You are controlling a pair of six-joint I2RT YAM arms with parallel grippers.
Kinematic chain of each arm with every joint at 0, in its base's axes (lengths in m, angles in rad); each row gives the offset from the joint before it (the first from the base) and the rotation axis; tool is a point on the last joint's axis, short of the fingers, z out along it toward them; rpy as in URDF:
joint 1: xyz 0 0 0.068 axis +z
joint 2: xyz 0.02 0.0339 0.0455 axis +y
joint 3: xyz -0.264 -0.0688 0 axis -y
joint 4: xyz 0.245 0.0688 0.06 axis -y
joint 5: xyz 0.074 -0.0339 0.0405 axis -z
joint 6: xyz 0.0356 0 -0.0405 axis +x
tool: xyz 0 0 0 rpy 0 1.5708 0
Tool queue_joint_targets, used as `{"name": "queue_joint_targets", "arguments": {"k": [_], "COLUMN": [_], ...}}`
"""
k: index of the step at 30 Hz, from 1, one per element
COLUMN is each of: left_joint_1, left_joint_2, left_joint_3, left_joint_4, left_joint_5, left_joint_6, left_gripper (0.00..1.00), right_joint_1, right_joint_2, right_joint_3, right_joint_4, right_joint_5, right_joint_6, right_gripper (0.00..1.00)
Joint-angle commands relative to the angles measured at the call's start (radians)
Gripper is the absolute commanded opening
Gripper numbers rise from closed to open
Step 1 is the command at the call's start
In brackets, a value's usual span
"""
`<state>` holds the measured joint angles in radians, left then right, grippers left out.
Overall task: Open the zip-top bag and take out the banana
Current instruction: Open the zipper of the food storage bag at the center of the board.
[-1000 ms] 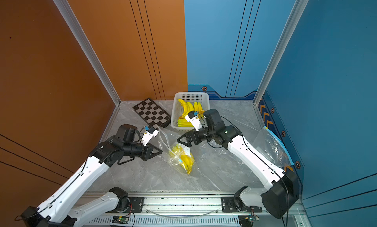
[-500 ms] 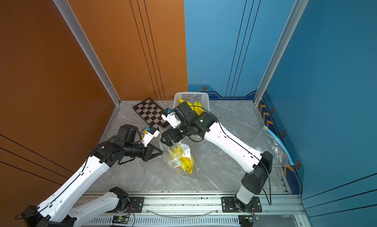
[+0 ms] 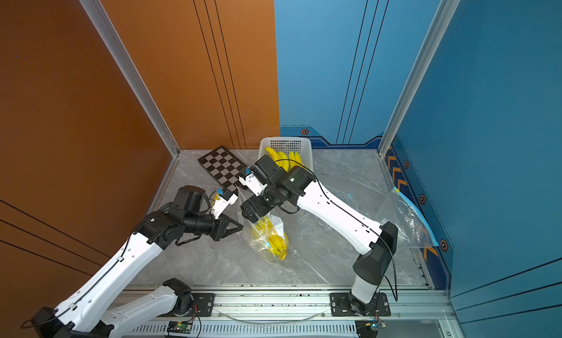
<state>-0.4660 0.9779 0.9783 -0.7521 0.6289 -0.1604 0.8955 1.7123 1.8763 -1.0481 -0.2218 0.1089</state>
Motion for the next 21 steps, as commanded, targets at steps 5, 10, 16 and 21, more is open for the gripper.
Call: {"name": "queue_joint_targets", "arguments": {"k": [5,10,16,21], "left_joint_1": [-0.011,-0.011,-0.011,-0.011], "left_joint_2": [-0.016,-0.020,-0.018,-0.015], "left_joint_3": [0.002,0.001,0.000,-0.001], "left_joint_4": [0.008,0.007,0.008,0.007], "left_joint_5": [0.023,0.025,0.025,0.026], "left_joint_6": [0.022,0.022,0.024,0.024], "left_gripper": [0.00,0.00,0.00,0.00], "right_joint_1": [-0.018,-0.021,-0.029,-0.038], "right_joint_2": [-0.027,-0.027,-0.037,-0.045], "right_joint_3": [0.037,0.025,0.018,0.014], "right_joint_4": [-0.003,-0.006,-0.006,0.004], "right_joint_5": [0.011,0.034,0.039,0.015], "right_joint_6": [0.037,0.040,0.043,0.050], "right_gripper": [1.00,1.00,1.00,1.00]}}
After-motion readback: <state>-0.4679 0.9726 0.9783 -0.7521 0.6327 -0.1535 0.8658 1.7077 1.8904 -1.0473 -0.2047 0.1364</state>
